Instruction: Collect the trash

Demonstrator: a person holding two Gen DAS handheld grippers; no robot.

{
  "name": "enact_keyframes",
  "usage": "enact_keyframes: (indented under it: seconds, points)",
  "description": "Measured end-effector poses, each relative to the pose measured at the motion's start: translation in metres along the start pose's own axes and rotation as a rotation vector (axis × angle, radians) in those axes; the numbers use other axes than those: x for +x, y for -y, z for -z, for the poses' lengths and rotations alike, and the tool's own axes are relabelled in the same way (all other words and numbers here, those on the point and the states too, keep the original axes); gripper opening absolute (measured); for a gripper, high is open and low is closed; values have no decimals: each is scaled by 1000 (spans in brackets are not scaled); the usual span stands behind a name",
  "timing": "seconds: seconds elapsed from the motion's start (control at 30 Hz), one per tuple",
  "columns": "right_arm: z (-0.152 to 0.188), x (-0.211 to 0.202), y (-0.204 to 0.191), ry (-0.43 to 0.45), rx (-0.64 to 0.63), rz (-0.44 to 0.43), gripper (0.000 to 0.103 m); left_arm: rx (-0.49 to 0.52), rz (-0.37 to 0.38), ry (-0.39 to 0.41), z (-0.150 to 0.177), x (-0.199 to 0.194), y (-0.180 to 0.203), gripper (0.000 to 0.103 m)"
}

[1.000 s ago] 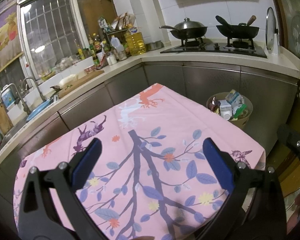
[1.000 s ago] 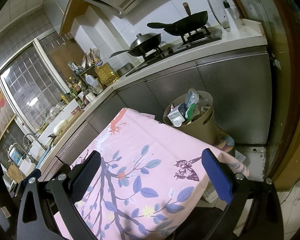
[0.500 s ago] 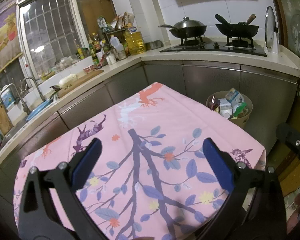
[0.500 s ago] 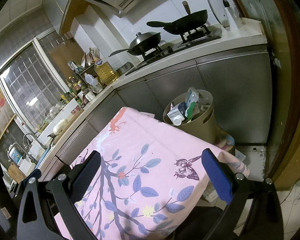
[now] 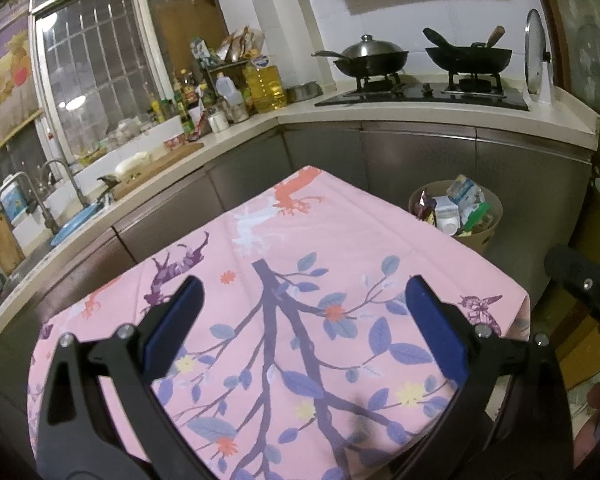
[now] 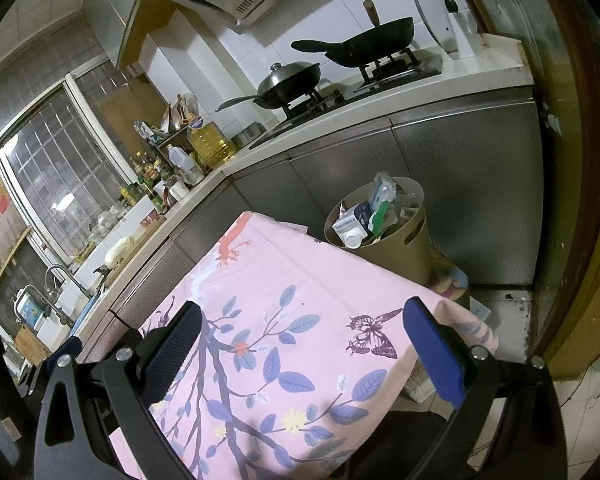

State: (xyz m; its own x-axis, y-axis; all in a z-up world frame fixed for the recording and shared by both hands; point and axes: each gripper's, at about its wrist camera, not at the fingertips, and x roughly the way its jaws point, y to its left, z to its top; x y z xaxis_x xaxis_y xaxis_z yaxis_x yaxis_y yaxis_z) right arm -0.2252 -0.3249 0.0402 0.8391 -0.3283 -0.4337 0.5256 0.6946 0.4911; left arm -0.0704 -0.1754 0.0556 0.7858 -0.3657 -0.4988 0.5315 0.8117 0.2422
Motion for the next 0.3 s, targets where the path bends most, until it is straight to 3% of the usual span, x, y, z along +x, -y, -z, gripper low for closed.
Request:
enact_keyframes:
  seconds: [0.3]
  points:
    - [6,-3,-2,-1,1,6,97,-4,14,-21,1,3,-5,97]
